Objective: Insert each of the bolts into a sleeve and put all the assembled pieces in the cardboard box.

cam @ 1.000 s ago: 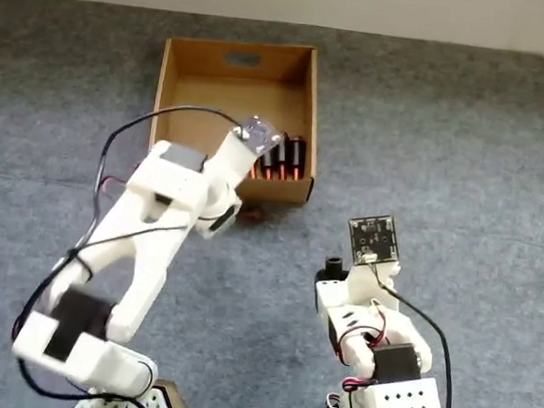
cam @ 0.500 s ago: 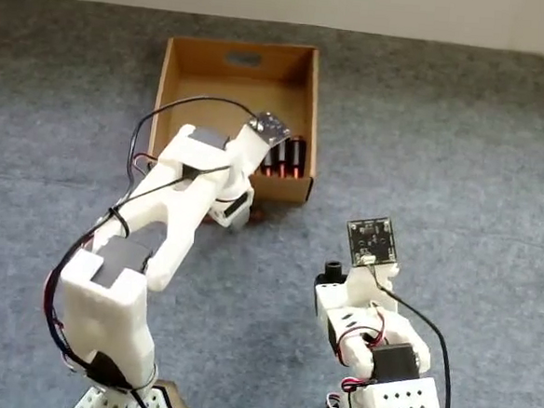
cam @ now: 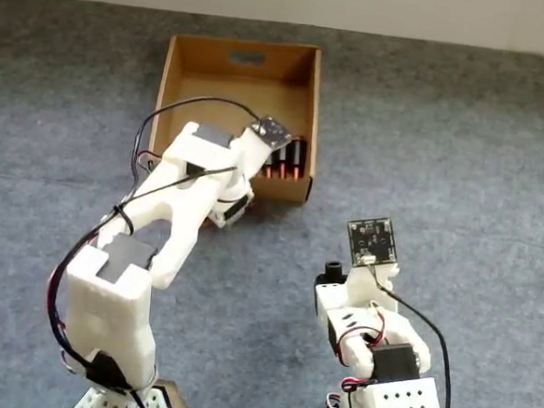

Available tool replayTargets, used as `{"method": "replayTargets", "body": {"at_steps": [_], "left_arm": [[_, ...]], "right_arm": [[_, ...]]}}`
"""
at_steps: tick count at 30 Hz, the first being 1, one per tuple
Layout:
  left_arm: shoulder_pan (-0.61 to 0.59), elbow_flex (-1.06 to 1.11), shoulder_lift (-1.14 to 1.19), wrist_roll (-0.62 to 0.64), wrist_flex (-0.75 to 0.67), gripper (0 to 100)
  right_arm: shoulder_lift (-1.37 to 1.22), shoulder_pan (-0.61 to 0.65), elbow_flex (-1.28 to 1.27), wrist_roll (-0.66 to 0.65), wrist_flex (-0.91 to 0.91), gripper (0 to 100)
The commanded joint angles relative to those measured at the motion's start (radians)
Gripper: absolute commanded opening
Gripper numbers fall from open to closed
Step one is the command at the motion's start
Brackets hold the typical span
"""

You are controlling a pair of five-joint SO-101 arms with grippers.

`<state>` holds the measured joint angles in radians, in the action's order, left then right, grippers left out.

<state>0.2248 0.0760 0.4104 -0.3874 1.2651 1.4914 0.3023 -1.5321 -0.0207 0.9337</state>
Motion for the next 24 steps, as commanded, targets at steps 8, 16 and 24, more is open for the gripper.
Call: {"method": "replayTargets", "body": {"at_steps": [8,16,24], "left_arm": [[0.142,0.530,-0.426,-0.034,-0.097,1],[0.136,0.625,-0.526,-0.026,-0.152,13],[0.136,0.610,-0.565,0.026,-0.239,14]], "right_arm": [[0.010,0.002,0.008,-0.002,-0.018,0.6],[0.010,0.004,0.007,-0.002,-0.018,0.6],[0.010,0.004,0.007,-0.002,-0.016,0.6]]}}
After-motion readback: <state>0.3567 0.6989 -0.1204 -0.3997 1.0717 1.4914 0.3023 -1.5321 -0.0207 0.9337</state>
